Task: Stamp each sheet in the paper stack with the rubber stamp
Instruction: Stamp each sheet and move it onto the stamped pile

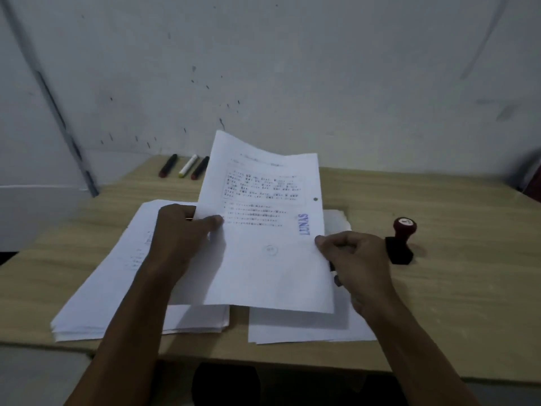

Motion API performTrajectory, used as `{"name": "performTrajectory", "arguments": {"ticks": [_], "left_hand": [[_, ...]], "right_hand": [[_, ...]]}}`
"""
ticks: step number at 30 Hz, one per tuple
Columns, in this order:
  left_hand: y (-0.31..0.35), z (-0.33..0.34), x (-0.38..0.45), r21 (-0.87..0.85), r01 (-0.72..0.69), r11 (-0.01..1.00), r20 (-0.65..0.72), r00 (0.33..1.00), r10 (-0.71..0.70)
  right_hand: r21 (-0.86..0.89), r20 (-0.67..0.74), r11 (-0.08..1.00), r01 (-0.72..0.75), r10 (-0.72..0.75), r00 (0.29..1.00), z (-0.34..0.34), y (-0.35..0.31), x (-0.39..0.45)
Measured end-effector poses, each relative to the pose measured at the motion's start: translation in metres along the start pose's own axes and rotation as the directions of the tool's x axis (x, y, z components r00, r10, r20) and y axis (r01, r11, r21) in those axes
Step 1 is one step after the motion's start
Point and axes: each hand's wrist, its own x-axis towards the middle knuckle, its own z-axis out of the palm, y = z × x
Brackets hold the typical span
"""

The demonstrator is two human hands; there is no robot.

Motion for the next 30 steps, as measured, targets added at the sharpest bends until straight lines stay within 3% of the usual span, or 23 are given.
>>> {"name": "performTrajectory", "arguments": {"ticks": [6,13,20,23,30], "left_hand": [[-0.023,-0.066,0.02,0.375,-0.018,0.927,-0.152,0.985,0.08],[-0.051,-0.1,0.033,0.603,0.061,0.796,-0.195,0.978,0.073],[-0.061,-0.1,0.03,0.66,0.135,0.739,-0.195,0.981,-0.006],[-0.064,-0.1,0.034,0.715,0.129,0.687,-0.157,0.987,-0.021],[-0.06,-0.095,0.034,0.707,0.117,0.698,-0.135,0.99,-0.03]], "right_hand": [[-0.375,0.174,0.92,0.115,-0.052,0.983,0.072,0.0,-0.013],[-0.634,0.263,0.747,0.201,-0.037,0.964,0.125,-0.006,-0.029],[-0.727,0.32,0.632,0.27,-0.037,0.947,0.131,-0.002,-0.034],[-0.73,0.355,0.611,0.306,-0.045,0.934,0.131,-0.003,-0.038],[-0.698,0.415,0.616,0.364,-0.066,0.908,0.135,-0.002,-0.042]]}}
